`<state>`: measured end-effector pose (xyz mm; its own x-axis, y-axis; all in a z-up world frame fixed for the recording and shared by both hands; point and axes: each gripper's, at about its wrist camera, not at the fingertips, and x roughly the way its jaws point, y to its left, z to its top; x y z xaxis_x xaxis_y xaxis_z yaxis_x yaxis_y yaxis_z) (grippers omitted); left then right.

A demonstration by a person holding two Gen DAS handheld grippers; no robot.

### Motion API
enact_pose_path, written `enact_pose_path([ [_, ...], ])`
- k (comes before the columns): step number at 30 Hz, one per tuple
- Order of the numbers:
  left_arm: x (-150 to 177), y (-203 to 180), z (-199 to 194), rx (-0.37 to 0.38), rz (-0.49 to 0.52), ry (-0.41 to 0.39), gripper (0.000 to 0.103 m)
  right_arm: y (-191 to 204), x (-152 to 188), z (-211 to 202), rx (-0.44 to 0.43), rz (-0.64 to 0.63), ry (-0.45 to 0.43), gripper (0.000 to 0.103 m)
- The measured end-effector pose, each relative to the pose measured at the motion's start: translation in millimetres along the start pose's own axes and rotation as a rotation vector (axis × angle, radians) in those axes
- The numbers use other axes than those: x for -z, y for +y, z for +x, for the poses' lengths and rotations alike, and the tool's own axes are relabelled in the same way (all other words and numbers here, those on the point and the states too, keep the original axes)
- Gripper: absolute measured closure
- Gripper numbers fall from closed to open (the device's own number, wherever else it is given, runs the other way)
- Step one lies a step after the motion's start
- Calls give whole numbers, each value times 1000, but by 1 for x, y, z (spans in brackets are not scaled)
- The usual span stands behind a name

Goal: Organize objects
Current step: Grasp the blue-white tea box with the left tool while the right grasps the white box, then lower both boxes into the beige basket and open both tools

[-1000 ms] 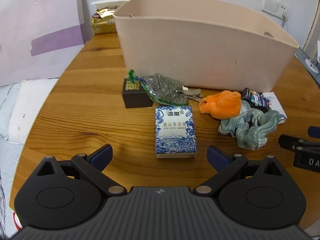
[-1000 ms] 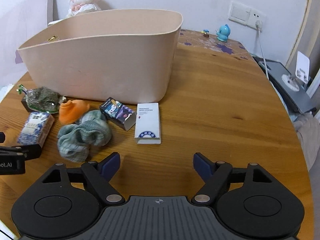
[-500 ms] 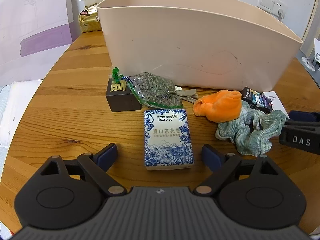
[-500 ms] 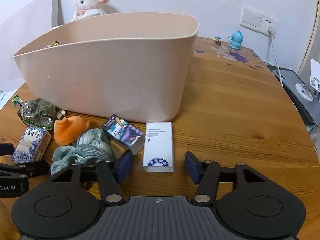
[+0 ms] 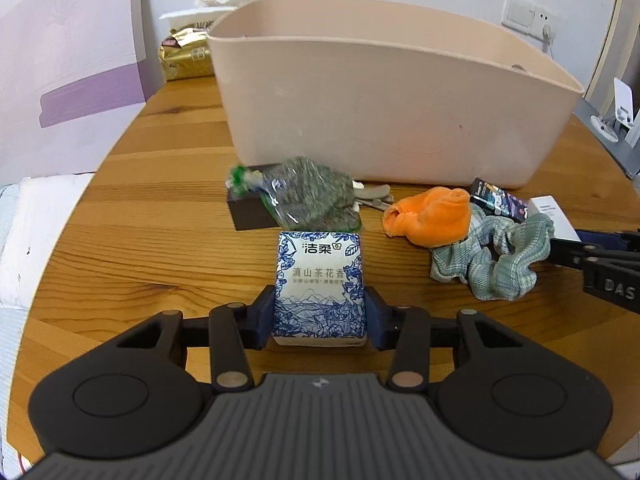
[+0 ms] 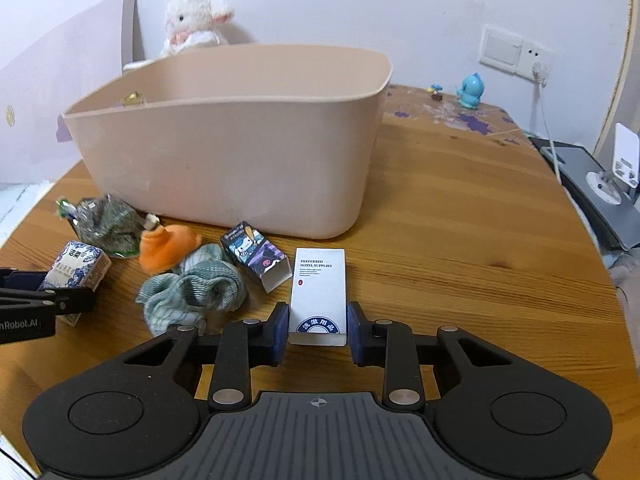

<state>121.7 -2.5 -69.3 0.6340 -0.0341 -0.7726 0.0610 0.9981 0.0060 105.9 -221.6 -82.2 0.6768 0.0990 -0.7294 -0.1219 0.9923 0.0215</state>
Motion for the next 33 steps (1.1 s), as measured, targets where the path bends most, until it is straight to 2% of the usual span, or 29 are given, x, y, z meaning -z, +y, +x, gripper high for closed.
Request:
enact_pose_path([
  [7,-2,6,-39,19,-8,-79,55,-6,-7,-41,1,23,-89,75],
  [17,-31,10,-89,33,18,-233,55,-1,-36,-89,1,-9,-253,75],
  [27,-75,2,-87,43,55,-308,55,7,-82,-96,13,-47,-375,75],
  [33,-101,-5,-66,34,71,-300,56,9,-109,-77,18,-59,-373,75],
])
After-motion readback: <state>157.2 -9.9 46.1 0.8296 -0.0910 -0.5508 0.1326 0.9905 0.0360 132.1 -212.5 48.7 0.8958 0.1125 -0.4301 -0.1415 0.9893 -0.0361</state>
